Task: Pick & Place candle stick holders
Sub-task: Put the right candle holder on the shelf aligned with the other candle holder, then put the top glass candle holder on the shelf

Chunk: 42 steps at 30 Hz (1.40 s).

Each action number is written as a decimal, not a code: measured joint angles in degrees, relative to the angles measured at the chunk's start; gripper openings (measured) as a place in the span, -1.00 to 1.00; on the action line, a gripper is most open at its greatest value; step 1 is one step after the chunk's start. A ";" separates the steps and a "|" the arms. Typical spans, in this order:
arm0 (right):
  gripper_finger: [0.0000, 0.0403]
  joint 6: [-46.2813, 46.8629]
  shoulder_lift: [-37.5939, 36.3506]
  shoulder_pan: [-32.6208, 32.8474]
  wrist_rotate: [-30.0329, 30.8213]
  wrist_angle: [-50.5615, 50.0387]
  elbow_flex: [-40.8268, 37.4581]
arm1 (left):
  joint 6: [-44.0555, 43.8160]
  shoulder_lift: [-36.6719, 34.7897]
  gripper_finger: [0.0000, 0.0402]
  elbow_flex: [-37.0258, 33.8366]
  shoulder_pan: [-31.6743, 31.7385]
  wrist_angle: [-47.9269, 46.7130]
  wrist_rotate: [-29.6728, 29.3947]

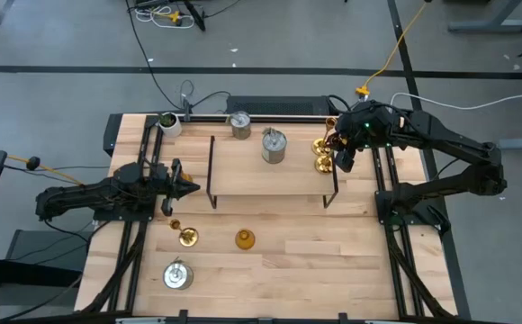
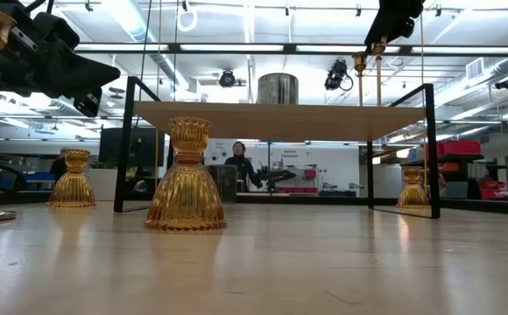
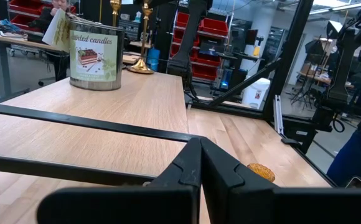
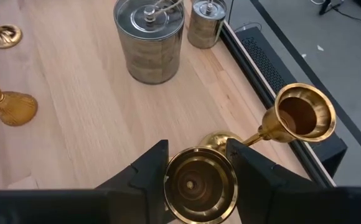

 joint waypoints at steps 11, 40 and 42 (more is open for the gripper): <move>-0.14 -0.10 0.01 0.00 -0.09 0.26 0.09 | 0.00 -0.01 -0.96 -0.02 0.00 0.00 0.00; 0.53 -0.52 -0.77 0.00 -3.11 0.44 0.09 | 0.02 0.00 -0.96 0.00 0.00 0.00 0.00; 0.60 -0.52 -1.07 0.00 -3.11 0.44 0.09 | 0.00 -0.02 -0.96 0.00 0.00 0.00 0.00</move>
